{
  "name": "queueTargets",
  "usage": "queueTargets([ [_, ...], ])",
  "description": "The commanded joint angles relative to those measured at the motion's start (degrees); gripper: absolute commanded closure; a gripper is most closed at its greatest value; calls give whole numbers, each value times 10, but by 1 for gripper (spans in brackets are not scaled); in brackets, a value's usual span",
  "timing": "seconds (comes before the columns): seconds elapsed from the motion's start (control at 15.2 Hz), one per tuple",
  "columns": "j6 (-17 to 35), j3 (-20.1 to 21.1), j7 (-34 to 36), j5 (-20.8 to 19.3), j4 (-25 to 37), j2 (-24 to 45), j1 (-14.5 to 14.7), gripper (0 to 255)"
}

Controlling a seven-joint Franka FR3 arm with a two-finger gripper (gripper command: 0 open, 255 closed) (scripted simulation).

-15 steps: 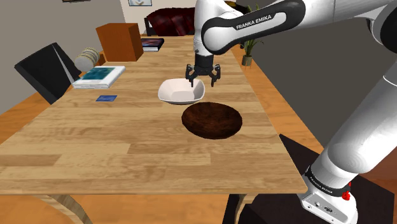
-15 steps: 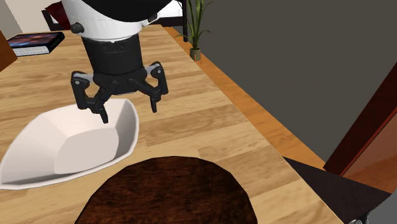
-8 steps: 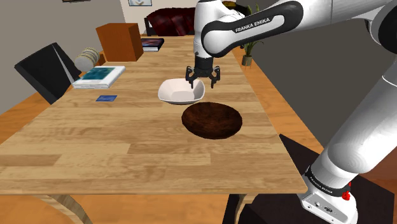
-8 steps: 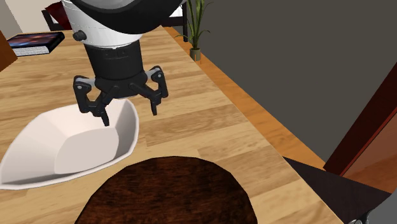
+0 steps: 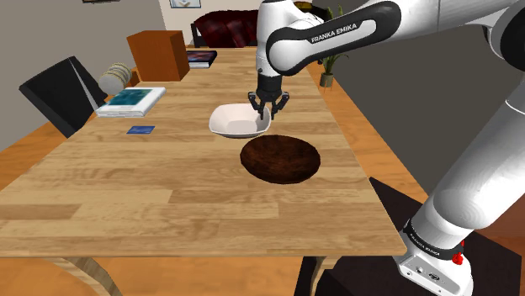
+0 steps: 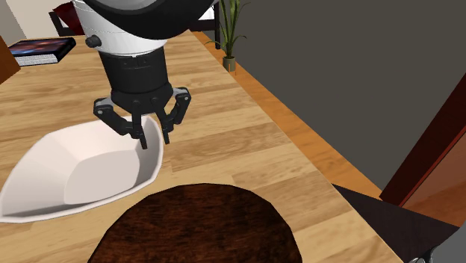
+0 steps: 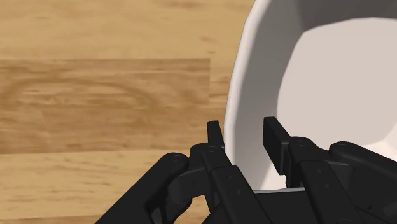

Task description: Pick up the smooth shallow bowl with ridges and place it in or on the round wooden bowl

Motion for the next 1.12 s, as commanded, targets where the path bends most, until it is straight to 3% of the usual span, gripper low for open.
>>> queueTargets([
  [0.0, 0, 0, 0, 0, 0, 0, 0, 255],
  [0.2, 0, 0, 0, 0, 0, 0, 0, 255],
  [1.06, -98, 0, -10, 6, 90, -9, 0, 255],
])
